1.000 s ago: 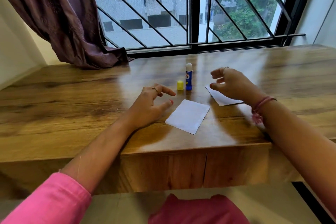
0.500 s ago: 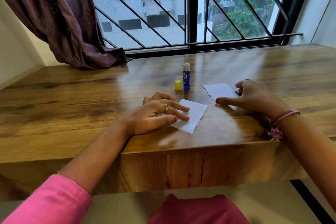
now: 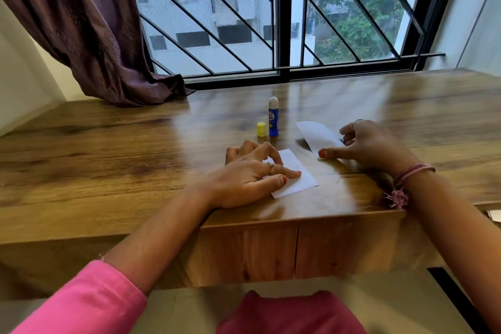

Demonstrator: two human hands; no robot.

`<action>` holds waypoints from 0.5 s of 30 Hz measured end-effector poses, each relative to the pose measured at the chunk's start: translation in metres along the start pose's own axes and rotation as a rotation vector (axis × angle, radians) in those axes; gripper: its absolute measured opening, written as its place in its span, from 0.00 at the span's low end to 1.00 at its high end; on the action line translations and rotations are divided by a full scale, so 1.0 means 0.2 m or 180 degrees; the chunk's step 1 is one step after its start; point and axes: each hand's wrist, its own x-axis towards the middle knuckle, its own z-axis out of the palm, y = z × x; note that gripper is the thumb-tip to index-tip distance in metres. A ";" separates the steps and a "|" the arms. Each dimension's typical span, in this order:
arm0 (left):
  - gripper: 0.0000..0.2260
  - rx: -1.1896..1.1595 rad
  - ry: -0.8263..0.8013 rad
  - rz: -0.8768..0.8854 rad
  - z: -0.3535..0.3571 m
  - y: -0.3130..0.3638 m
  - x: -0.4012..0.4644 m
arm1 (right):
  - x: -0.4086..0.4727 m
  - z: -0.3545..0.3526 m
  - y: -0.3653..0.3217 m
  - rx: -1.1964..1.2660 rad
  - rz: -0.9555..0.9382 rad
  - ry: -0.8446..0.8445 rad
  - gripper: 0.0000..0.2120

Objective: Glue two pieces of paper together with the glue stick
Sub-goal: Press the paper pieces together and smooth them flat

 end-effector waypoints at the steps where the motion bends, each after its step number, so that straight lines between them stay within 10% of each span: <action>1: 0.20 0.0050 0.0022 -0.0005 0.01 0.01 0.01 | 0.01 0.00 0.01 0.0112 0.0024 -0.0017 0.35; 15: 0.19 -0.0197 0.0287 0.0117 -0.04 -0.09 -0.08 | 0.07 -0.01 0.03 0.1234 0.0286 -0.0592 0.31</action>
